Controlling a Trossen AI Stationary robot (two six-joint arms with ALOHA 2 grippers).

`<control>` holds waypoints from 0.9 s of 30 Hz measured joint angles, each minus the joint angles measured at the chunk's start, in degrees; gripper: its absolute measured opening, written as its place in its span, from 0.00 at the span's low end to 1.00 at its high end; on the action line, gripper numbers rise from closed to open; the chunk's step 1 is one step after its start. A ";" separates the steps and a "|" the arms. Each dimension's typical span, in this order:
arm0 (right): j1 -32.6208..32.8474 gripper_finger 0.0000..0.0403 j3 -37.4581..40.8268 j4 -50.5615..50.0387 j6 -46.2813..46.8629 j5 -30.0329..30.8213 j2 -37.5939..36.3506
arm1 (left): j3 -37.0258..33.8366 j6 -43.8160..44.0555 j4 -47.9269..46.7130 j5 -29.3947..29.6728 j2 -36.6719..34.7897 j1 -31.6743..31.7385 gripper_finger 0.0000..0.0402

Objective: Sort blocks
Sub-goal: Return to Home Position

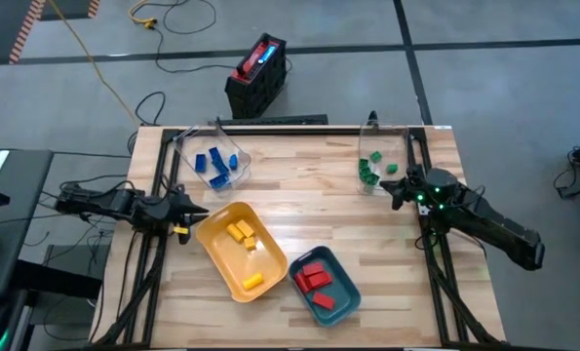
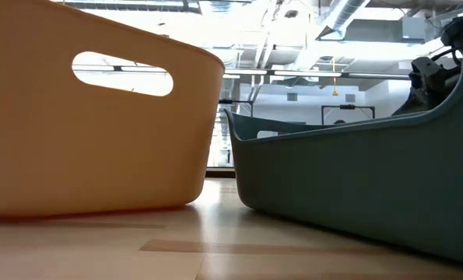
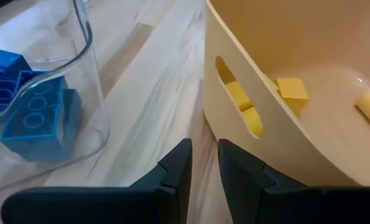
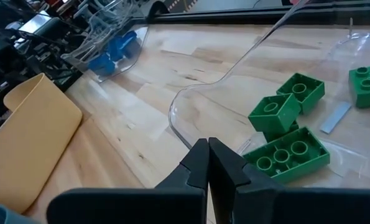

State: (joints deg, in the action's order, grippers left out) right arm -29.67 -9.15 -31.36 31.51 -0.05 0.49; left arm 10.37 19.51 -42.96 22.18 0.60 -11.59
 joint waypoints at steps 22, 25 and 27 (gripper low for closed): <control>0.00 0.07 0.00 0.25 0.02 0.00 -0.02 | -0.13 -0.02 -0.04 0.02 -0.02 -0.81 0.18; 0.00 0.07 0.00 0.27 0.02 0.00 -0.02 | -0.13 -0.02 -0.04 0.02 -0.02 -0.81 0.18; 0.00 0.07 0.00 0.27 0.02 0.00 -0.02 | -0.13 -0.02 -0.04 0.02 -0.02 -0.81 0.18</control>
State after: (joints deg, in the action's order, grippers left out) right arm -29.67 -9.15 -31.09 31.53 -0.05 0.47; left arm 10.24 19.49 -43.00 22.20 0.58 -12.40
